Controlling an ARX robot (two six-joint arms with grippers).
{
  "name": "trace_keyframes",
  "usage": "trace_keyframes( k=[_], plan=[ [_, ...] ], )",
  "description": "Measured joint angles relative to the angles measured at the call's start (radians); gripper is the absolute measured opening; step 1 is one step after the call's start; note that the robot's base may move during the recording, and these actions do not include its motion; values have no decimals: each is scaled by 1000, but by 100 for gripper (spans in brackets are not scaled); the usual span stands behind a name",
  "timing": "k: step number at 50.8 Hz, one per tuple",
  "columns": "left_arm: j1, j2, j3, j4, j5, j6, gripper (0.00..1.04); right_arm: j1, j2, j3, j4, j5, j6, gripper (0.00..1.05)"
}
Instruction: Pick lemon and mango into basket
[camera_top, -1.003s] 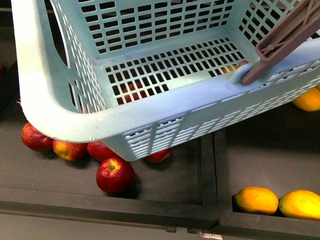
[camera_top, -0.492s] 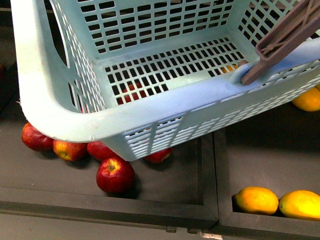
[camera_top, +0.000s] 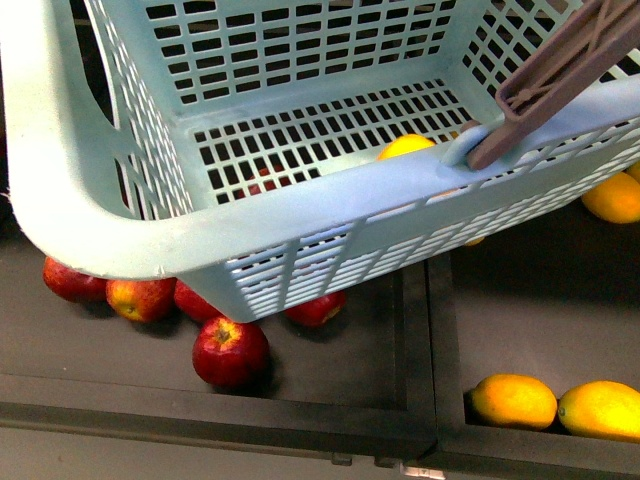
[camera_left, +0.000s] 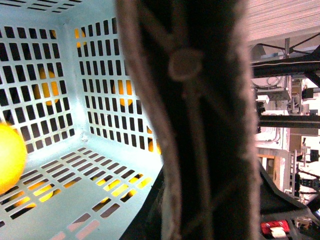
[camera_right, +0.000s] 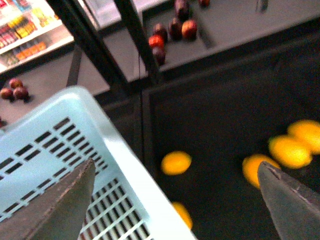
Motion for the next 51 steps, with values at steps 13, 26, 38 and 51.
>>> trace_keyframes(
  k=[13, 26, 38, 51],
  plan=[
    [-3, 0, 0, 0, 9, -2, 5, -10, -169, -244, 305, -52, -283, 60],
    [-2, 0, 0, 0, 7, -6, 5, -10, -262, -418, 347, -51, -337, 23],
    [-2, 0, 0, 0, 8, -4, 5, -11, -362, -521, 354, -52, -352, 2],
    [-2, 0, 0, 0, 11, -5, 5, -11, -478, -604, 323, -52, -352, 2]
  ],
)
